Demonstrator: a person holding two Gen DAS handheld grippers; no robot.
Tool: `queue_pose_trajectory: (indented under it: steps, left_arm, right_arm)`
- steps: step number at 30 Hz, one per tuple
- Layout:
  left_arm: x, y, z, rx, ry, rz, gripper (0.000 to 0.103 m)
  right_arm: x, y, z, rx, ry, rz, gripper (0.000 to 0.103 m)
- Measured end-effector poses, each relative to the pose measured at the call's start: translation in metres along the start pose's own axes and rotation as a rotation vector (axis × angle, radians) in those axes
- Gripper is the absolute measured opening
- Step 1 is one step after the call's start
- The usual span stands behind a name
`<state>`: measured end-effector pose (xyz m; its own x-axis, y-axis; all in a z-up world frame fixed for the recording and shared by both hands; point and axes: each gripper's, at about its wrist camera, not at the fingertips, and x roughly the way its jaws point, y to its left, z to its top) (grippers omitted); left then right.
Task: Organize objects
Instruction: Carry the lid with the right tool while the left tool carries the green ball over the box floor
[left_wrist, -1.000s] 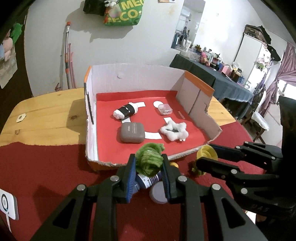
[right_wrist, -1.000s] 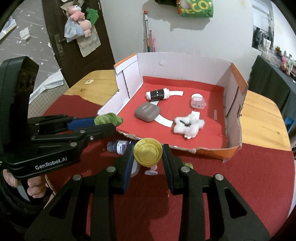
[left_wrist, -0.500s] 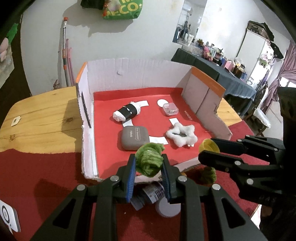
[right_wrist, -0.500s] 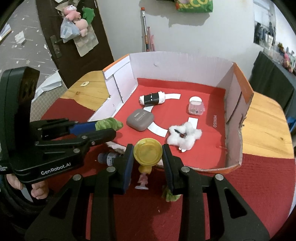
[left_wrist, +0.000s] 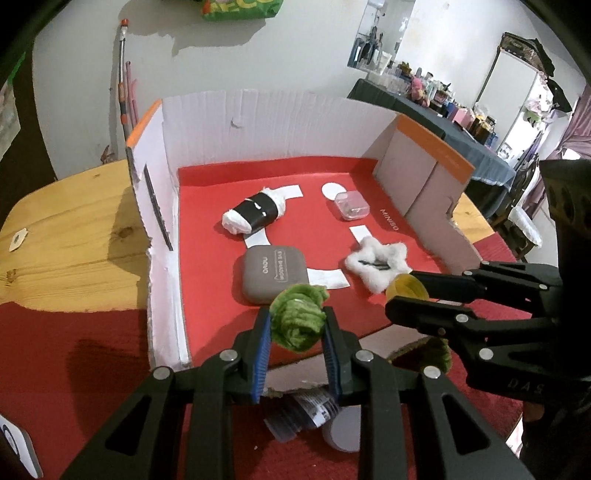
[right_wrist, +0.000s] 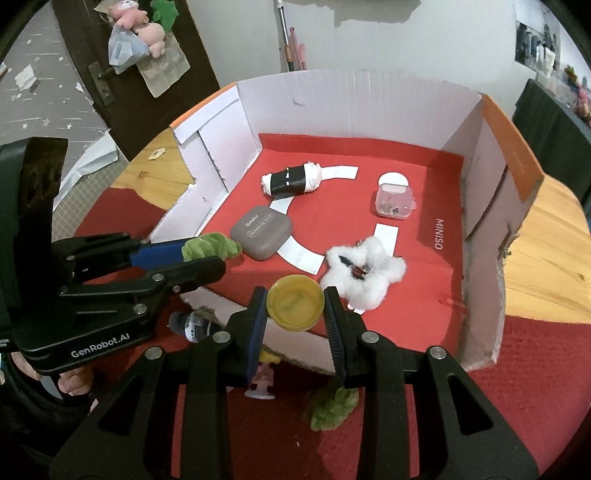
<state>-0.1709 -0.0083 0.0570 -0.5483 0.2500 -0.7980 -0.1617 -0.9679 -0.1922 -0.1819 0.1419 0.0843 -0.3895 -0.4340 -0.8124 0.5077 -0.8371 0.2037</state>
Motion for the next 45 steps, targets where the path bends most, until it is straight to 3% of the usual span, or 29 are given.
queue_pose_trajectory:
  steps: [22,45]
  left_arm:
    - [0.023,0.006,0.006,0.008,0.059,-0.01,0.028]
    - [0.038,0.004,0.016,0.01,0.06,0.005,0.028]
  right_arm:
    - [0.044,-0.006,0.007,-0.001,0.112,0.058,0.029]
    - [0.04,-0.039,0.013,0.048,0.047,-0.074,0.029]
